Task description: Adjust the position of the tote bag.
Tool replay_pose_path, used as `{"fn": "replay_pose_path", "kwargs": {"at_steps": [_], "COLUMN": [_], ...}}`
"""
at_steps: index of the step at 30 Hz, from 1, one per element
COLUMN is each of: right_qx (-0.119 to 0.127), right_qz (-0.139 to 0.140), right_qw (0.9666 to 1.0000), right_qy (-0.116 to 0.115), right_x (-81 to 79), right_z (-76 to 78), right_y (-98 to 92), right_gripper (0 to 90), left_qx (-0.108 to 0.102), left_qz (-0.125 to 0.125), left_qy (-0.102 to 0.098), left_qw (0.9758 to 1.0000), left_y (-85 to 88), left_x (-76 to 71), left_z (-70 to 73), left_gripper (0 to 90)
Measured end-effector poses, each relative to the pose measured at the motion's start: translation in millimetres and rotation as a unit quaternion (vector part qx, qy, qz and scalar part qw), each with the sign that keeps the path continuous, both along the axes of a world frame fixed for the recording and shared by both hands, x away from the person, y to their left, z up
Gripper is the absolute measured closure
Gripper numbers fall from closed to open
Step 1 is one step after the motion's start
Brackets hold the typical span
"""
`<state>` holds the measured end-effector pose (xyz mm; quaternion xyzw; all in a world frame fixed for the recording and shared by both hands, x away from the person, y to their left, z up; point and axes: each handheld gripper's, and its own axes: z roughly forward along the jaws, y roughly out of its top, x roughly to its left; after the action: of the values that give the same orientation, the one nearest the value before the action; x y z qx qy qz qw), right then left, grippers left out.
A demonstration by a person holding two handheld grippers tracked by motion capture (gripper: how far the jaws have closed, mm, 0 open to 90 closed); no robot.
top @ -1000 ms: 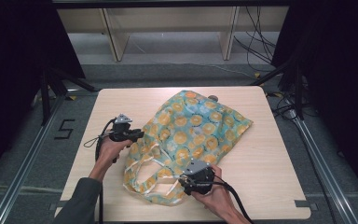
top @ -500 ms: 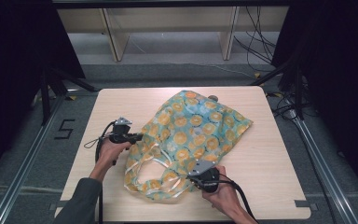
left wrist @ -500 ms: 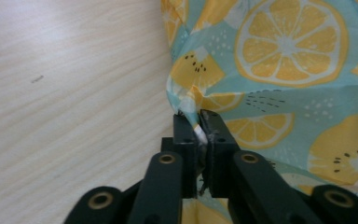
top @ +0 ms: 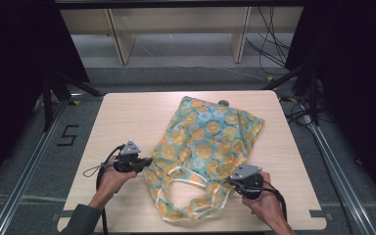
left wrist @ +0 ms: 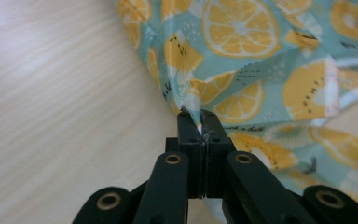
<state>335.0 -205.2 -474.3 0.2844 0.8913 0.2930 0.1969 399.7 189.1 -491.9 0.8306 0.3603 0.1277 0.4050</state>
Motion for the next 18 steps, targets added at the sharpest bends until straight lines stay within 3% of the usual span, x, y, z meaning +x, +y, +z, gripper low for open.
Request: {"fn": "replay_pose_path", "kwargs": {"at_steps": [8,13,18], "right_qx": [0.015,0.016,0.017], "right_qz": [-0.06,-0.072,-0.069], "right_qw": [0.9979,0.9967,0.997], "right_qy": [-0.022,-0.034,-0.03], "right_x": [-2.2,-2.0,-3.0], "right_z": [12.3,14.9,13.4], "right_y": [-50.7,-69.4,-73.9], "right_gripper": [90.0,90.0,90.0], "left_qx": [0.004,0.003,0.002], "left_qz": [-0.061,-0.077,-0.071], "left_qy": [-0.007,-0.016,-0.029], "left_qw": [0.9981,0.9969,0.997], "left_y": [-31.7,-45.4,-41.5], "left_x": [-40.6,-58.7,-72.4], "left_z": [0.7,1.7,6.6], "left_gripper": [88.6,88.7,88.8]}}
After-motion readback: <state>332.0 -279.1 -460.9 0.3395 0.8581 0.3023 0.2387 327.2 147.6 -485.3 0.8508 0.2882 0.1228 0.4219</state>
